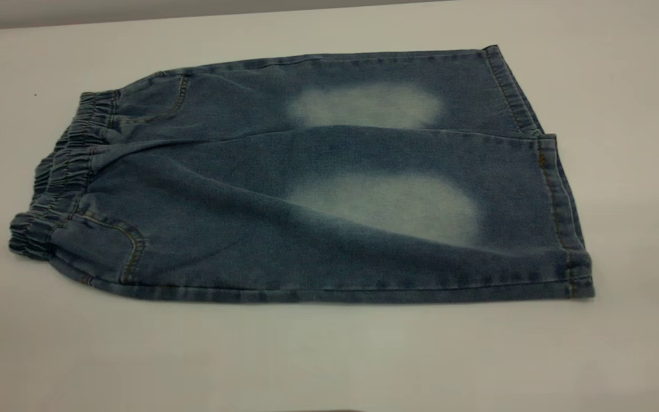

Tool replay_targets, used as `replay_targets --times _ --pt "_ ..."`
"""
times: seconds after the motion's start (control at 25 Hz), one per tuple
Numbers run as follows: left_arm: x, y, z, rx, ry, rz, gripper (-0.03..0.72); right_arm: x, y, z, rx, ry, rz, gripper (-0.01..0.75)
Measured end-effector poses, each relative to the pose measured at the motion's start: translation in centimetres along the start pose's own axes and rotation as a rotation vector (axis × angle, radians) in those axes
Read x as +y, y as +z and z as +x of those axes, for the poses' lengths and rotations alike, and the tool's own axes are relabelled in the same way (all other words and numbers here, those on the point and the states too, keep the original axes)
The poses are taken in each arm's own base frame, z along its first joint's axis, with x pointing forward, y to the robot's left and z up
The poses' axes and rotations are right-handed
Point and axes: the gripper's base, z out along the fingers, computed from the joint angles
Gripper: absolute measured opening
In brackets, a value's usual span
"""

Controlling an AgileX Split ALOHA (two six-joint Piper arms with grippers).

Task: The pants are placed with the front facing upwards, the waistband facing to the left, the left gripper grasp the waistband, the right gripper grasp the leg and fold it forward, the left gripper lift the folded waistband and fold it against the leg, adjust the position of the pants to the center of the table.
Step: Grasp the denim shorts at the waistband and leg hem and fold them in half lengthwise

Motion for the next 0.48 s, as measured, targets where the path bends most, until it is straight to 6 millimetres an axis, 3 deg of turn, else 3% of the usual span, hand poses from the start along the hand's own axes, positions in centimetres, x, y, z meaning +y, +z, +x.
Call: replay_targets --times 0.2,0.48 --pt "-0.1 2.1 -3.4 0.034 -0.082 -0.031 0.499 0.3 -0.3 -4.0 0.022 0.008 0.004 0.44" --pt "-0.2 8.7 -8.6 0.13 -0.127 -0.053 0.499 0.2 3.6 -8.1 0.061 0.04 0.008 0.44"
